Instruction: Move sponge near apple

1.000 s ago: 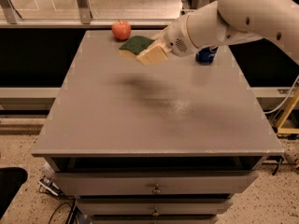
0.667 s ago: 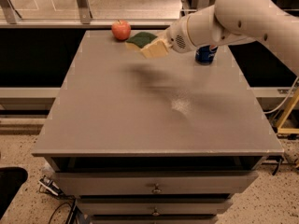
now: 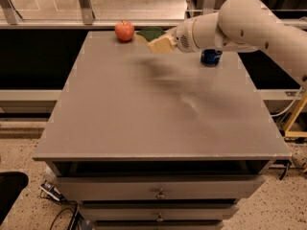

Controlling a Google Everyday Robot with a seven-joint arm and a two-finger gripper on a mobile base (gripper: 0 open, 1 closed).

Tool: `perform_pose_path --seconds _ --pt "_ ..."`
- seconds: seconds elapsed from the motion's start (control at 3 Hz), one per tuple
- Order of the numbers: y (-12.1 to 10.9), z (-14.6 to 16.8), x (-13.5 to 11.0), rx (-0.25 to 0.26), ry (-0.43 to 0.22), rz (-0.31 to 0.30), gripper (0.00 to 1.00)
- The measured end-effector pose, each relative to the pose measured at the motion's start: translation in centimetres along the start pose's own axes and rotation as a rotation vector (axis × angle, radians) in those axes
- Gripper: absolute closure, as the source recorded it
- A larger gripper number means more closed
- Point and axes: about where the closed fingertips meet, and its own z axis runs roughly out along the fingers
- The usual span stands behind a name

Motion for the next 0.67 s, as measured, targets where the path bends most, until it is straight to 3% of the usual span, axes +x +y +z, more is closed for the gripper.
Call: perform_pose_path --seconds 0.67 --pt "-7.0 6.1 0.2 0.169 0.026 0.131 1.0"
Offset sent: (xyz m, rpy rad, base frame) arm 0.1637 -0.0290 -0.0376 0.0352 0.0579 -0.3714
